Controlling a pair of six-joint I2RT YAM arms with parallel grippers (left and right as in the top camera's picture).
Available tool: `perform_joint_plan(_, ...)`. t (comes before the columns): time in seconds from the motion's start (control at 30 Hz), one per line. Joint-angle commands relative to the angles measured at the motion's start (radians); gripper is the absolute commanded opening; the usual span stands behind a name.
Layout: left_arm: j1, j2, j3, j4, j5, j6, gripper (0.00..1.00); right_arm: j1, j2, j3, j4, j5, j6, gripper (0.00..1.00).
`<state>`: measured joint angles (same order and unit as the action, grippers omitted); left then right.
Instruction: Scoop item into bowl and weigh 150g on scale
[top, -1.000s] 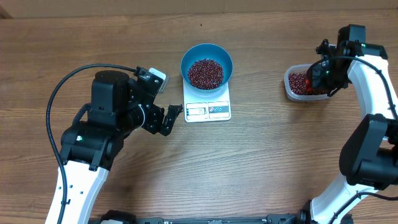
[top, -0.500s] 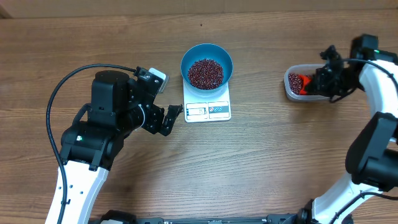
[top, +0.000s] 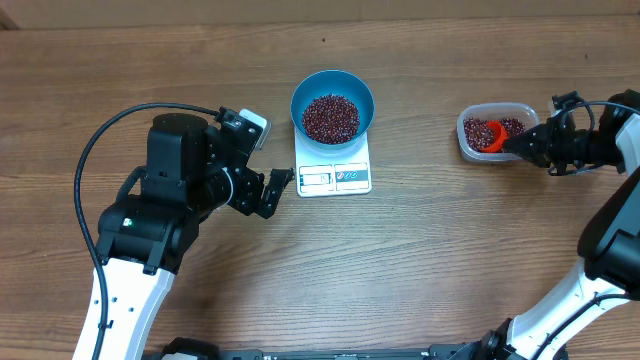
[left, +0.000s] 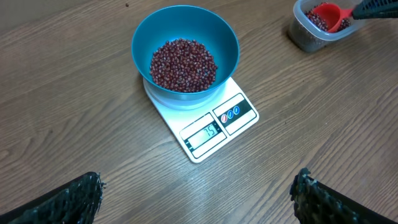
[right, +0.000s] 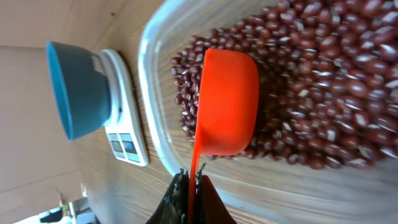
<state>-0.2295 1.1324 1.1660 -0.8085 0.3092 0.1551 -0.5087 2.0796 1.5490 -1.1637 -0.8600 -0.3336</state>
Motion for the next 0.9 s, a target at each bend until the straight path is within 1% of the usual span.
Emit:
perform_joint_plan(0.0, -0.006, -0.006, 0.018, 0.000, -0.004, -0.018, 1.00, 0.010, 0.008, -0.007, 0.002, -0.081, -0.008, 0.04)
perform_joint_plan(0.07, -0.006, -0.006, 0.018, 0.000, -0.004, -0.018, 1.00, 0.010, 0.008, -0.007, 0.002, -0.081, -0.006, 0.04)
perform_joint_plan(0.27, -0.006, -0.006, 0.018, 0.000, -0.004, -0.018, 1.00, -0.030, 0.008, -0.007, 0.019, -0.088, 0.061, 0.04)
perform_joint_plan(0.4, -0.006, -0.006, 0.018, 0.000, -0.004, -0.018, 1.00, -0.091, 0.008, -0.007, 0.020, -0.160, 0.064, 0.04)
perform_joint_plan(0.57, -0.006, -0.006, 0.018, 0.000, -0.003, -0.018, 1.00, -0.153, 0.008, -0.007, -0.047, -0.224, -0.017, 0.04)
perform_joint_plan(0.73, -0.006, -0.006, 0.018, 0.000, -0.004, -0.018, 0.99, -0.159, 0.008, -0.007, -0.090, -0.323, -0.079, 0.04)
perform_joint_plan(0.87, -0.006, -0.006, 0.018, 0.000, -0.004, -0.018, 1.00, -0.159, 0.008, -0.007, -0.167, -0.371, -0.164, 0.04)
